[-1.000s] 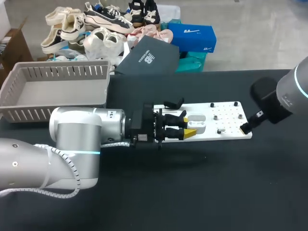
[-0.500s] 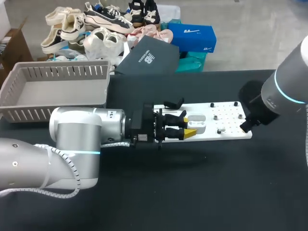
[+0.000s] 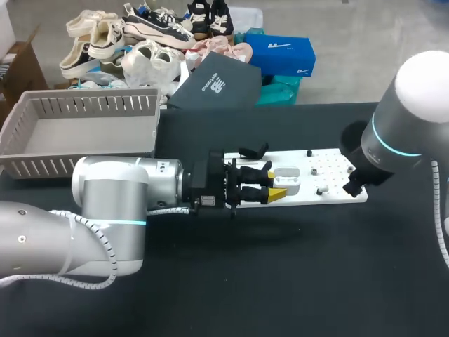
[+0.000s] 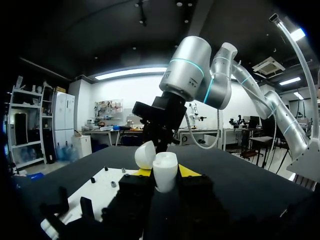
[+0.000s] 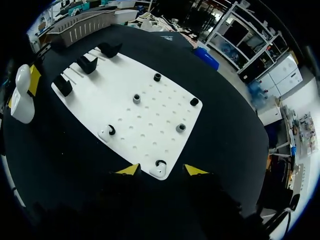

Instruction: Pick up each earbud case from the left stands, insert the matching earbuds, close the lid, and place the case in the box.

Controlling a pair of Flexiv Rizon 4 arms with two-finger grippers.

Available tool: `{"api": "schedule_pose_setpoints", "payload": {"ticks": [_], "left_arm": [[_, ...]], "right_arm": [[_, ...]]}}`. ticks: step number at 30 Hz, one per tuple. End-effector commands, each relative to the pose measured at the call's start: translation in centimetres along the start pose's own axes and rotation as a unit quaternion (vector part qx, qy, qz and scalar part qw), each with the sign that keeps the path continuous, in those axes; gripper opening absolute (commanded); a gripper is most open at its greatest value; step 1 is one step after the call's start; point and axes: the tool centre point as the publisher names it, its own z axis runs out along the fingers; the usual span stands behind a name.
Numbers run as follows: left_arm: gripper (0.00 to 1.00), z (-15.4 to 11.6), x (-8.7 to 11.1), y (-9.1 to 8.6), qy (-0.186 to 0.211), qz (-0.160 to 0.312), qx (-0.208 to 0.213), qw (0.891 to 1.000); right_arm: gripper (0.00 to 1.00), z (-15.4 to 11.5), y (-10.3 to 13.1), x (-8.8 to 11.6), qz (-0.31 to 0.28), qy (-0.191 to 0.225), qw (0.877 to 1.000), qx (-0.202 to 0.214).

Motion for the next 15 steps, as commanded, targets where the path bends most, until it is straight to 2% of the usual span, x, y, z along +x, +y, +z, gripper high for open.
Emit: {"api": "schedule_pose_setpoints", "payload": {"ticks": [1, 9, 15], "left_arm": [[0.00, 0.02, 0.01, -0.18, 0.000, 0.001, -0.003, 1.000], [0.00, 0.02, 0.01, -0.18, 0.000, 0.001, -0.003, 1.000], [0.00, 0.02, 0.01, -0.18, 0.000, 0.001, -0.003, 1.000]], "right_arm": [[0.46, 0.57, 0.36, -0.16, 0.002, 0.001, 0.980, 0.200], [0.46, 0.85, 0.40, -0.22, 0.000, 0.010, 0.980, 0.200], [0.41, 1.17, 0.07, 0.04, 0.003, 0.017, 0.979, 0.201]]}}
